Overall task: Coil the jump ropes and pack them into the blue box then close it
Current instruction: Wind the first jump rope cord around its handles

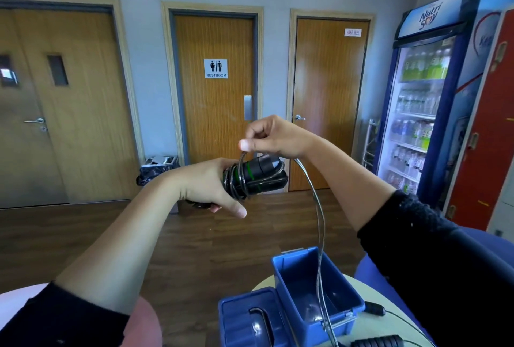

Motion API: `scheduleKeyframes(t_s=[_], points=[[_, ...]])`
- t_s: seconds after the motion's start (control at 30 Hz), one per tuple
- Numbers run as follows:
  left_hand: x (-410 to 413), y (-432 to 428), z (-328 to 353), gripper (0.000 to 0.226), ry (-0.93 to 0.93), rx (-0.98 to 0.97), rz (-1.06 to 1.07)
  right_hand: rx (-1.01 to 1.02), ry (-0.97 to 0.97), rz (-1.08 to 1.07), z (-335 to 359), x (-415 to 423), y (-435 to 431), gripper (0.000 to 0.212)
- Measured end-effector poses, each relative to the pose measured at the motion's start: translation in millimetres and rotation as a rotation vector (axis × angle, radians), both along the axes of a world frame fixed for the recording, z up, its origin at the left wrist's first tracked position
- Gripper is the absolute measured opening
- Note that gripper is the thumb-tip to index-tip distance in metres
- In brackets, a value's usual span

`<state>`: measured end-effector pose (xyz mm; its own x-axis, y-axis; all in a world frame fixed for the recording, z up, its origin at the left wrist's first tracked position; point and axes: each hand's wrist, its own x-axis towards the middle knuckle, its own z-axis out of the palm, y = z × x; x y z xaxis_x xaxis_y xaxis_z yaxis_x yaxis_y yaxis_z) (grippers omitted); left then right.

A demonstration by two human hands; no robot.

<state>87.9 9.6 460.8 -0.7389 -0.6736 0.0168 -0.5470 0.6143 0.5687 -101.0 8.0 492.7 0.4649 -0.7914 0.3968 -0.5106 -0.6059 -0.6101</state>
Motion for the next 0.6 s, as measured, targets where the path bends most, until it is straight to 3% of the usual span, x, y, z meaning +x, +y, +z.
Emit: scheduleKeyframes(t_s=[0.07,0.17,0.4,0.53,0.6], points=[[1.2,-0.7,0.0,0.035,0.040,0.017,-0.031,0.029,-0.062,0.027,-10.0,-3.5,-6.6,0.033],[3.1,-0.3,0.3,0.033,0.132,0.046,-0.084,0.078,-0.135,0.029,-26.5,-9.7,-12.0,0.028],[1.1,0.5,3.8,0.020,0.349,0.025,-0.127,0.151,-0.330,-0.214,-58.7,-2.3,-17.0,0.046],[0.0,-7.5,2.8,0.053,0.434,0.041,-0.056,0.165,-0.377,-0.227,-63.7,2.2,-11.9,0.054],[0.5,-10.8,0.9,0.055,0.464,0.036,-0.043,0.159,-0.369,-0.249,-63.1,4.7,-9.8,0.056]])
